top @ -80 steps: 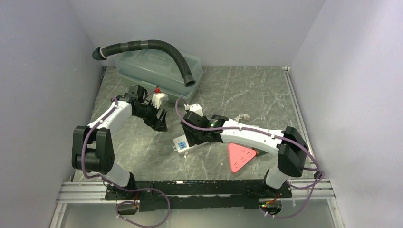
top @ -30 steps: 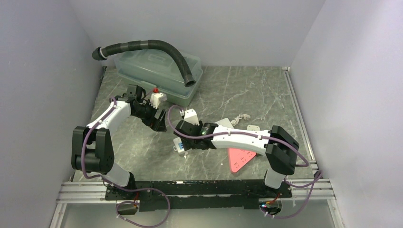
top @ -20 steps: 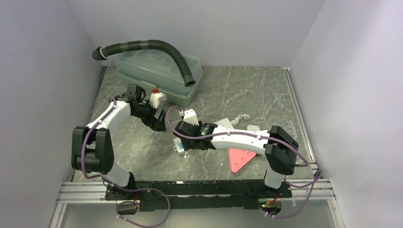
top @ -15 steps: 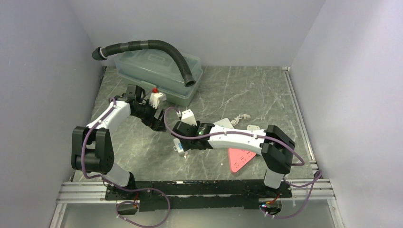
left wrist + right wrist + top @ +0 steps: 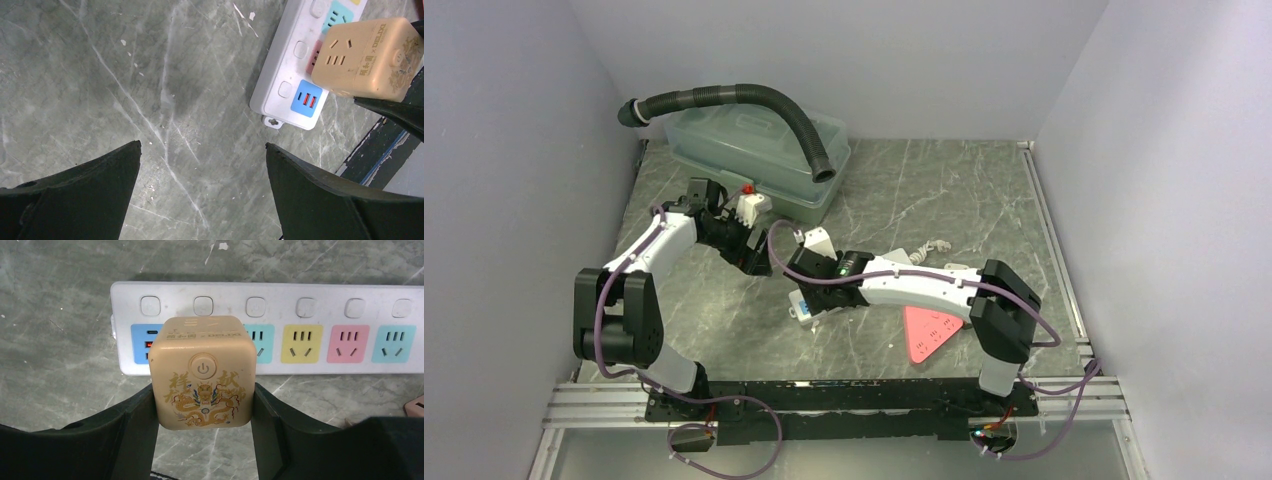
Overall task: Insert the plug
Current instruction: Insert the plug into the socket.
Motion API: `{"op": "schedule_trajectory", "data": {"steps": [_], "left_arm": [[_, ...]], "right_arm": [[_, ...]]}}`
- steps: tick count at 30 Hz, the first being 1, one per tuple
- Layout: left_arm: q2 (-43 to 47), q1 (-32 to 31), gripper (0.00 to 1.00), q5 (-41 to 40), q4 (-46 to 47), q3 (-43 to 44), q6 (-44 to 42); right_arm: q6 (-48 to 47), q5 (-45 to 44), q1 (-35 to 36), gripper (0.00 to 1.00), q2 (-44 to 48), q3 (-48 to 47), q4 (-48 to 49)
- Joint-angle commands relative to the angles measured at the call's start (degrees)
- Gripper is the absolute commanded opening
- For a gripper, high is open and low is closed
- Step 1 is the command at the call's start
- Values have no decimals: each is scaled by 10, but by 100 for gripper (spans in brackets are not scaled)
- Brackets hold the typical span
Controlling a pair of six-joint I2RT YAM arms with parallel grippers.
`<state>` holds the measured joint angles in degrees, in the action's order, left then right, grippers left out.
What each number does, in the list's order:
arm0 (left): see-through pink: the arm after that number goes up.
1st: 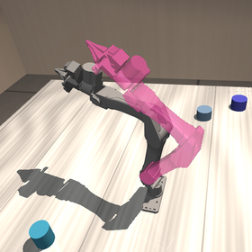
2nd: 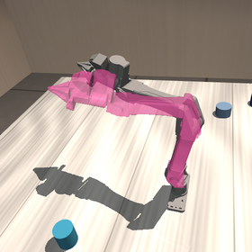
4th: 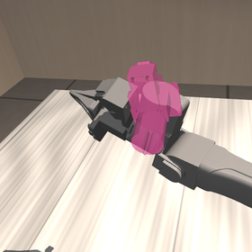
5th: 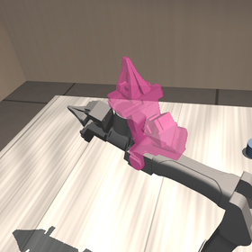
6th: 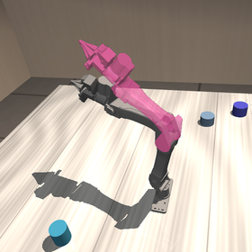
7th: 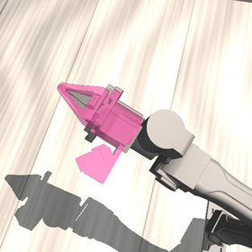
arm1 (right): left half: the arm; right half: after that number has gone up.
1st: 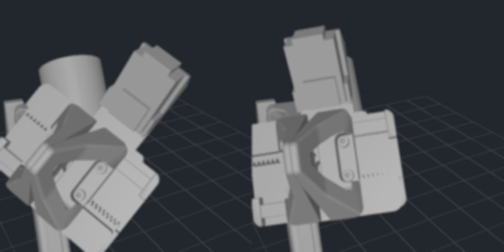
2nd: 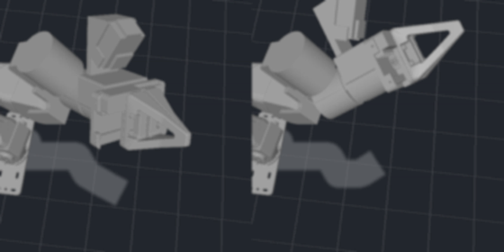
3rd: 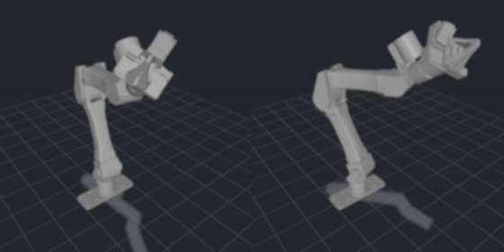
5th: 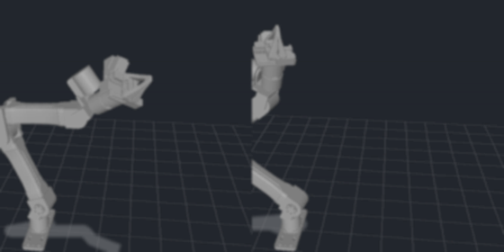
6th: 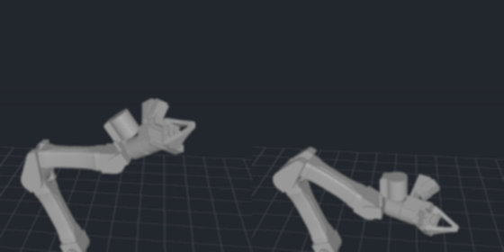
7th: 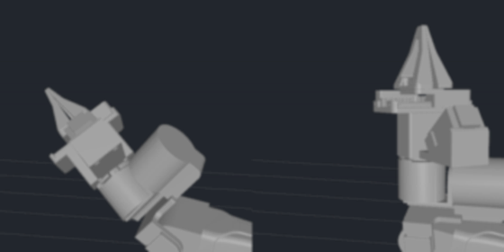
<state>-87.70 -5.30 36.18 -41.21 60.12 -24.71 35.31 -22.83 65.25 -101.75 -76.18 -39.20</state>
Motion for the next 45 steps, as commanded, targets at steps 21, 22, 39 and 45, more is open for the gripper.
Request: {"op": "schedule_trajectory", "data": {"steps": [21,22,39,45], "left_arm": [[16,15,100,21,-13,15,-12],[16,16,100,21,-13,15,-13],[25,25,100,24,-29,28,-16],[43,30,100,20,-56,46,-20]], "right_arm": [[-8,71,-28,0,-71,68,-3],[-8,77,-28,0,-72,72,0],[-13,129,-29,29,-75,41,11],[12,146,-14,34,-103,-2,25]]}}
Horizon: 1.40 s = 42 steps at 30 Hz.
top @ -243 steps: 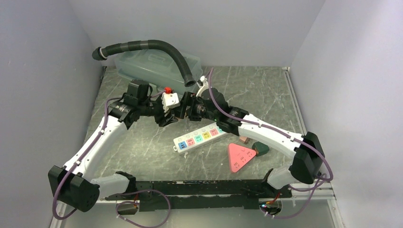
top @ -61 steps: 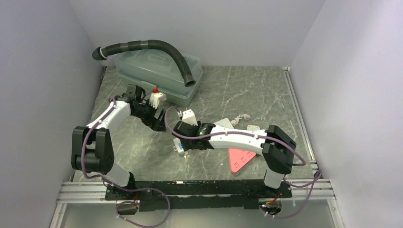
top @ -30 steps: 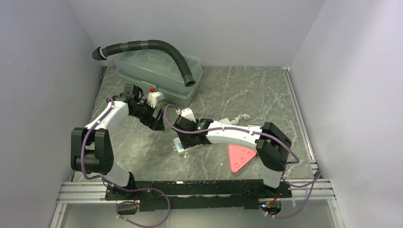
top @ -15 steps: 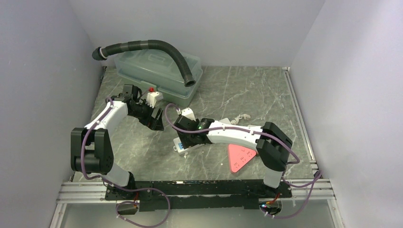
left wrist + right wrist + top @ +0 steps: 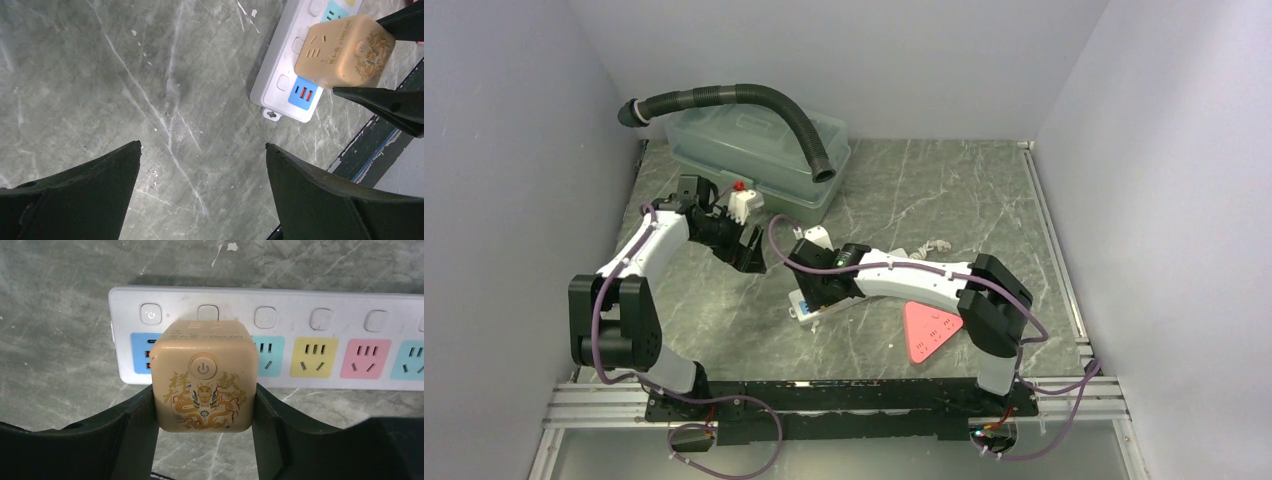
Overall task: Insert the plug
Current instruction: Insert the plug into the socket, then pick up the plug from the center of the board.
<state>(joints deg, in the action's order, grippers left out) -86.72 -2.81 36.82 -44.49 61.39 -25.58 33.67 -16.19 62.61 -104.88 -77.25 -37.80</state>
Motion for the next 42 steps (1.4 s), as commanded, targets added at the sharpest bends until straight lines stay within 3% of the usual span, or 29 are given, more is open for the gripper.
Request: {"op": "schedule_trajectory", "data": {"steps": [1,8,11,14,15,16,29,42], "left_arm": [[37,5,100,12,-29,38,-14],[60,6,100,6,-60,64,-13],[69,7,100,6,-75,73,-11],[78,6,100,2,-89,84,-11],[80,6,100,2,-96,91,-9],[82,7,100,2,-100,95,-8],[68,-15,100,42,-163,163,-13],[-57,-255,100,-6,-174,264,-3]], "right_arm": [[30,81,17,34,-75,2,11],[18,90,38,48,-100,-53,10],[11,91,40,68,-100,-74,16],[5,84,41,77,-100,-102,7],[5,78,41,95,-94,-106,4],[2,73,41,99,-86,-105,4],[1,65,-4,100,146,9,-34],[200,59,-88,99,448,305,-121]]}}
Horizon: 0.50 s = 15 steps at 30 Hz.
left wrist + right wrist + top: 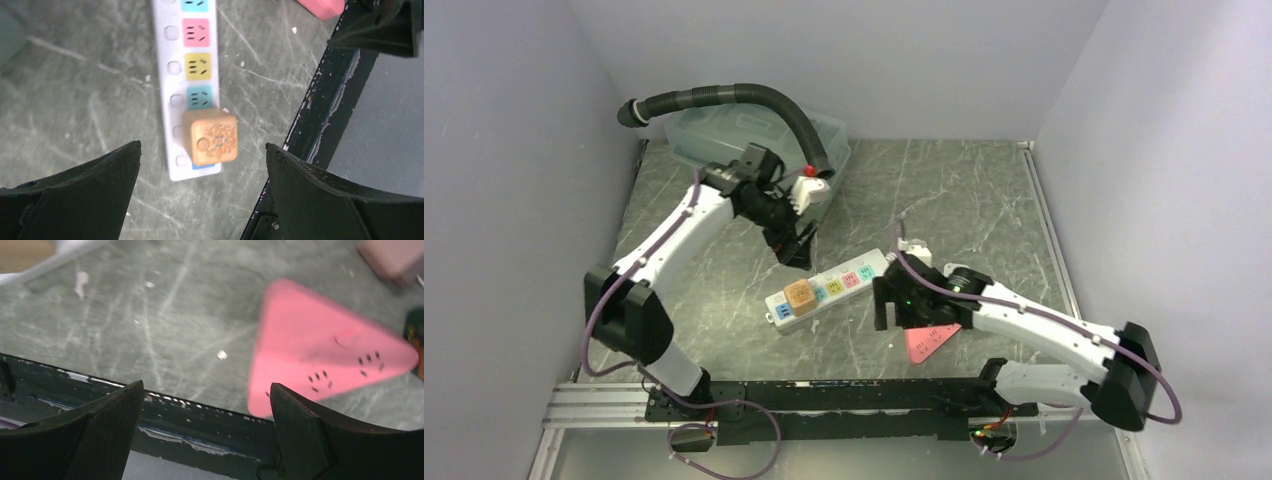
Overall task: Insert the plug
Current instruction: Pick up the plug from the center of the board.
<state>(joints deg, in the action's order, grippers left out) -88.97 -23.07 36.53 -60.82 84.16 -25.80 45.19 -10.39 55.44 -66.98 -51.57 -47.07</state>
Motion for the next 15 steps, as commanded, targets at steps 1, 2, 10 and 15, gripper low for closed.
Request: {"op": "schedule_trajectory", "data": {"steps": [1,2,10,15], "left_arm": [[-46,-66,100,-3,-11,43,-2],[-59,-76,100,0,-13,51,-4],[-122,-123,100,44,4,83,32],[-165,-162,100,74,55,98,98]], "right_arm": [[95,3,-21,99,80,60,-33],[108,5,-23,98,88,70,-38],[194,7,-27,100,110,141,-50],[244,-11,-29,100,148,177,-34]]}}
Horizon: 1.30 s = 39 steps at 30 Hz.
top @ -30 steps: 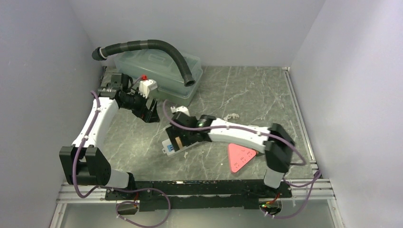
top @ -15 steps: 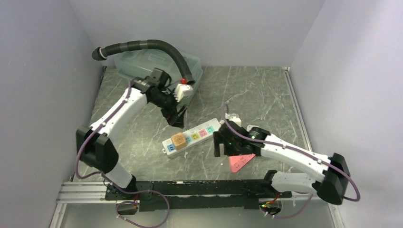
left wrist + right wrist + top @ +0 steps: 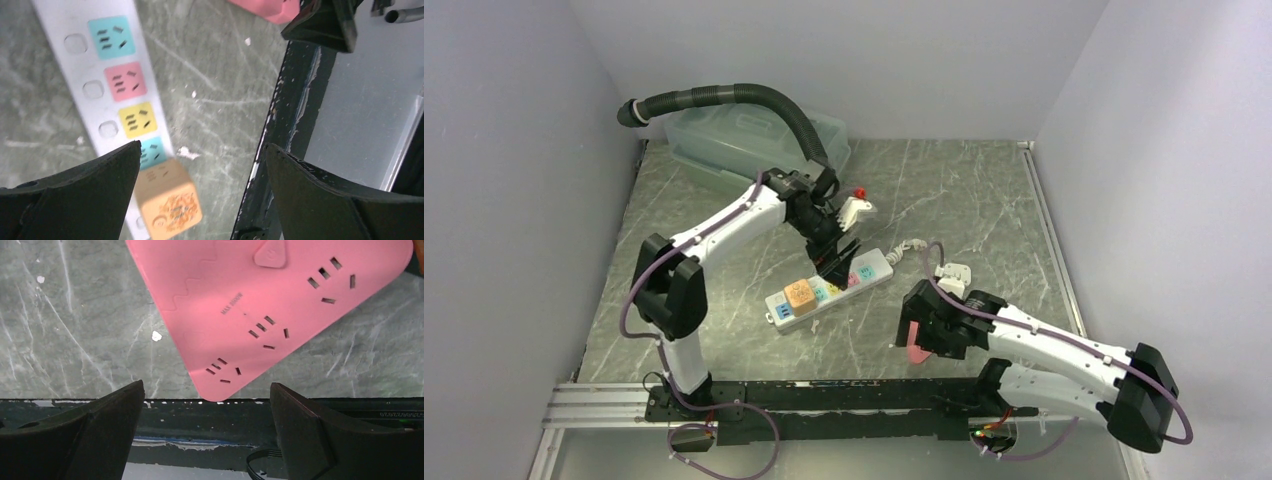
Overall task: Insert the plug
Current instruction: Pick up the plug from the center of the board.
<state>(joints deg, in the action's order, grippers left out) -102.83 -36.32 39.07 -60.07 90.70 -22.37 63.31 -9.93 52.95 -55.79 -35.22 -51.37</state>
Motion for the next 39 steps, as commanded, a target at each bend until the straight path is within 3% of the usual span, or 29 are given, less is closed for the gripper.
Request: {"op": "schedule_trajectory", "data": {"steps": [1,8,10,12,14,17,20,24,31,39], "left_arm": [[-39,-35,100,57,58,38,81],[-103,-71,100,117,163,39,204],[-113,-77,100,118,209,25,260],[-126,-80,100,119,240,19,301],[-132,-81,100,120,272,8,337],[-133,-89,100,116,322,-16,374],[-147,-103,100,100,315,-9,386],[-162,-115,100,85,311,-6,390],[-171,-117,100,58,312,-21,388],[-171,-117,100,79,384,-69,426]], "right_arm": [[69,-20,-6,100,47,17,13],[103,-38,-24,98,117,36,-3],[117,-51,-27,90,135,31,-30],[135,-69,-28,71,146,24,-64],[150,-86,-30,60,147,17,-95],[167,-102,-32,61,129,12,-125],[177,-119,-34,61,96,9,-134],[172,-139,-40,50,30,-4,-140],[144,-141,-56,23,-38,-7,-82],[155,-83,-78,17,5,46,45]]}}
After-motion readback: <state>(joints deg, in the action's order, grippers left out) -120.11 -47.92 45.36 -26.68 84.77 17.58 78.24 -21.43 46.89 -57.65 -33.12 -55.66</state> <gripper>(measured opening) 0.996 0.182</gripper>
